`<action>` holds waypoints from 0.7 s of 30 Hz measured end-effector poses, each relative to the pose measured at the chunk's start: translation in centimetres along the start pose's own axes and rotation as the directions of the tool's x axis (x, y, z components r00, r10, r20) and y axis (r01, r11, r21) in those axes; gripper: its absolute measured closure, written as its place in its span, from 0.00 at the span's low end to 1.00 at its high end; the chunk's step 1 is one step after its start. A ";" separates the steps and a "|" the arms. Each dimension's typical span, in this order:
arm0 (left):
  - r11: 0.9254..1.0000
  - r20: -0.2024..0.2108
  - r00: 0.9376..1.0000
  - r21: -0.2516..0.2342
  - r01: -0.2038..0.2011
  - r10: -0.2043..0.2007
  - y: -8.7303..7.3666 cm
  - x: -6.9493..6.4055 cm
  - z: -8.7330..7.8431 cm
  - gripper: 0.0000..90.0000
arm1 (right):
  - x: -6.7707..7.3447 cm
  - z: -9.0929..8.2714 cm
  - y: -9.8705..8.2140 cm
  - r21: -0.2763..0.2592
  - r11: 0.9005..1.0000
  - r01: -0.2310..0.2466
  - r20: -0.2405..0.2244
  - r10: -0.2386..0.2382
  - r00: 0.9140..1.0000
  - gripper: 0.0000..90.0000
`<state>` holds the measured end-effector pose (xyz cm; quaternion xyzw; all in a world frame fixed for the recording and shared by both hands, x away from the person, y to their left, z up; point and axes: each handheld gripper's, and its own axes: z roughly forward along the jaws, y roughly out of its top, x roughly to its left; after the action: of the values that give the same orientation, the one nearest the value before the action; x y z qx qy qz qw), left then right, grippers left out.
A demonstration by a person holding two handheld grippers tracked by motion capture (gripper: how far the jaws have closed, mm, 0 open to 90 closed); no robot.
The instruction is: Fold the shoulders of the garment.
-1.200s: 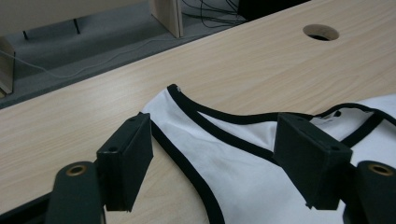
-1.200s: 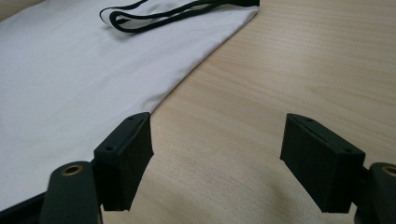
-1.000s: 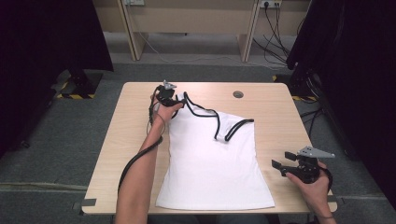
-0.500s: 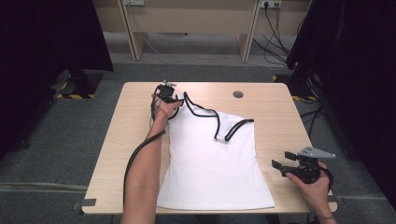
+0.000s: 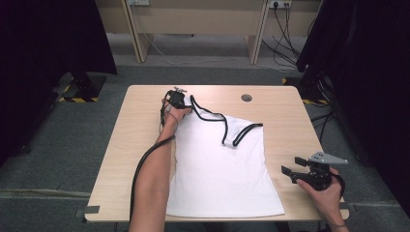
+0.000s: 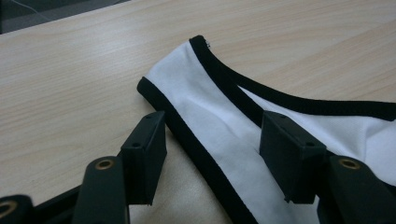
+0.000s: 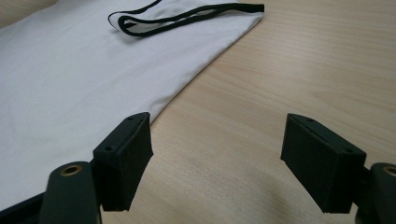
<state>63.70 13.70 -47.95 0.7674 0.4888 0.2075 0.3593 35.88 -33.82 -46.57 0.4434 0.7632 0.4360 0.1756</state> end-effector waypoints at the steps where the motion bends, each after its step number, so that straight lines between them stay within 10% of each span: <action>1: 1.000 0.002 1.000 0.002 -0.005 0.005 0.0 0.0 0.0 0.48 | 0.0 0.0 0.0 0.002 1.000 0.000 0.000 0.000 1.000 0.28; 13: 0.999 0.080 0.996 0.006 -0.034 0.033 0.3 -0.6 0.0 0.85 | 0.2 0.0 0.0 0.000 1.000 0.003 -0.004 -0.003 1.000 0.28; 21: 1.000 0.098 0.995 0.000 -0.026 0.026 0.4 -0.6 -0.2 0.92 | 0.1 0.0 -0.1 0.000 1.000 0.000 -0.001 0.000 1.000 0.28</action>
<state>63.52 13.09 -47.46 0.7832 0.4606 0.1738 0.3797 35.80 -33.75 -46.67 0.4432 0.7632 0.4364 0.1750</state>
